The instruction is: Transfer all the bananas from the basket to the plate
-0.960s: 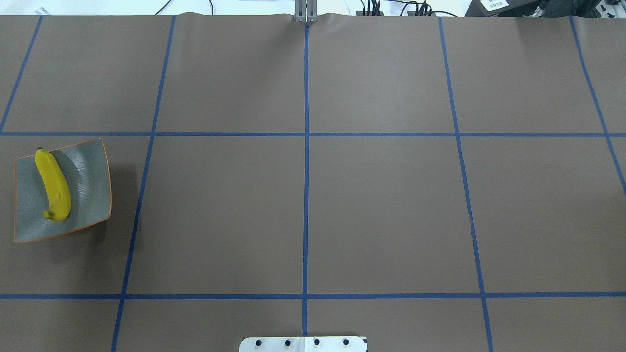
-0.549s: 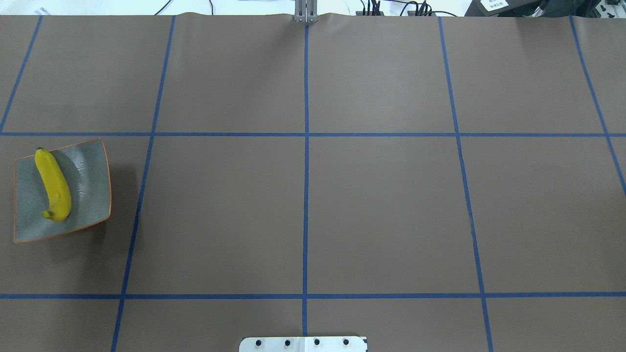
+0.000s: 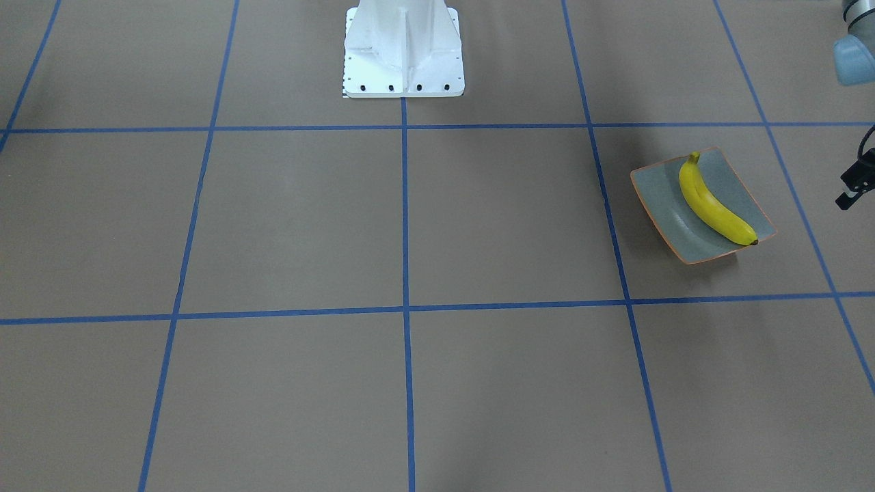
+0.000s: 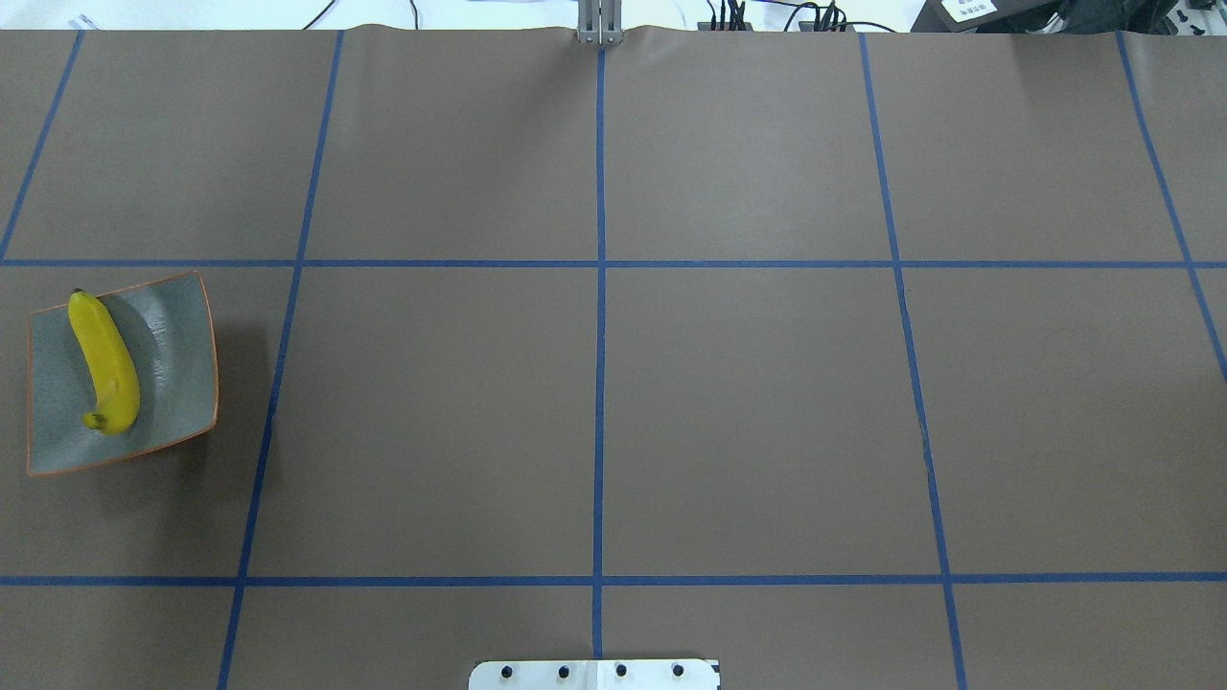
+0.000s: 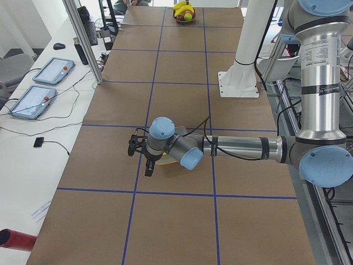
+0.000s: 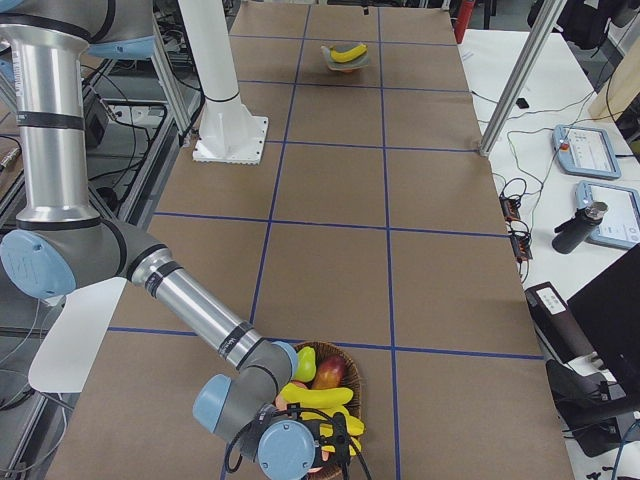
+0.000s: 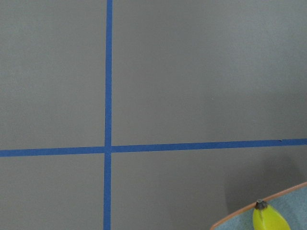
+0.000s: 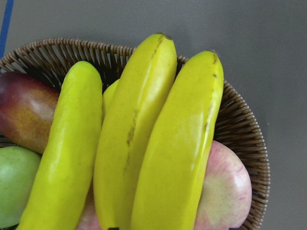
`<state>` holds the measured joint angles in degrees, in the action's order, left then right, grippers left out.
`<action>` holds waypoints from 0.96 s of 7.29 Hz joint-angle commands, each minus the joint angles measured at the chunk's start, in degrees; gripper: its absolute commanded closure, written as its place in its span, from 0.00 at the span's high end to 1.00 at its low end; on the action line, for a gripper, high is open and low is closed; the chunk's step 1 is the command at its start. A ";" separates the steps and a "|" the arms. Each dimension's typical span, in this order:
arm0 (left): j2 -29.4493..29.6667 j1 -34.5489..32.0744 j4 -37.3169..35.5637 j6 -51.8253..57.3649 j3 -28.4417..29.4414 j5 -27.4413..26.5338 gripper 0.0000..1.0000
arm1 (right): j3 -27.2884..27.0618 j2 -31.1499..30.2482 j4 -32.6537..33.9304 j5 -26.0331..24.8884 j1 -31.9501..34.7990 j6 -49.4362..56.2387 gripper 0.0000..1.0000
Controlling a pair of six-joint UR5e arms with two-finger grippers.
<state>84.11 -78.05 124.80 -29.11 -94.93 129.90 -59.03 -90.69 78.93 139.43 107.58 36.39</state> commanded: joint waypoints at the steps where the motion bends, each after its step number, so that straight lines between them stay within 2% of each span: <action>1: -0.09 0.00 0.09 0.10 -0.08 0.00 0.99 | -0.12 -0.01 0.00 0.05 0.00 0.00 0.11; 2: -0.17 0.00 0.09 0.02 -0.17 0.00 0.99 | -0.29 0.07 0.00 0.05 0.00 -0.09 0.01; 5: -0.26 0.00 0.09 -0.33 -0.52 0.44 0.99 | -2.57 0.87 0.18 2.16 0.09 -0.27 0.00; 7: -0.09 0.09 0.09 -0.42 -0.43 0.61 0.99 | -5.46 0.08 0.44 2.16 2.80 0.44 0.00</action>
<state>83.89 -78.04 124.89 -29.44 -95.40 130.40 -62.61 -90.14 79.19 141.52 108.82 36.51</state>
